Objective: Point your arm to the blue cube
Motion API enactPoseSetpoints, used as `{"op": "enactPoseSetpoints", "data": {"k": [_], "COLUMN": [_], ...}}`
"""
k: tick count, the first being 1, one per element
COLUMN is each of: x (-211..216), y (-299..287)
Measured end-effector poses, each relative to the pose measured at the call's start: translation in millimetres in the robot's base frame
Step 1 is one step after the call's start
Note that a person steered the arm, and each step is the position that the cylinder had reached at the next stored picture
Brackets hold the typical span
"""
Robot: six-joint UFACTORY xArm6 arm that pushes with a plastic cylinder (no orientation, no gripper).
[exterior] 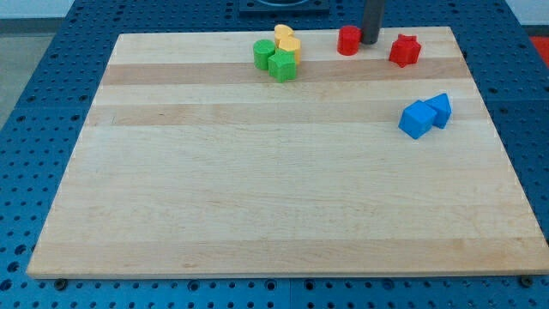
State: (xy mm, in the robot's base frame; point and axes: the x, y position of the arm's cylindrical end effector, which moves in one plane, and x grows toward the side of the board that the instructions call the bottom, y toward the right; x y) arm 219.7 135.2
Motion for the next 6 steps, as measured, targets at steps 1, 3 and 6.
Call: {"op": "enactPoseSetpoints", "data": {"k": [1, 3, 6], "x": [0.0, 14.4, 25.5], "y": [-21.9, -33.0, -79.8]}}
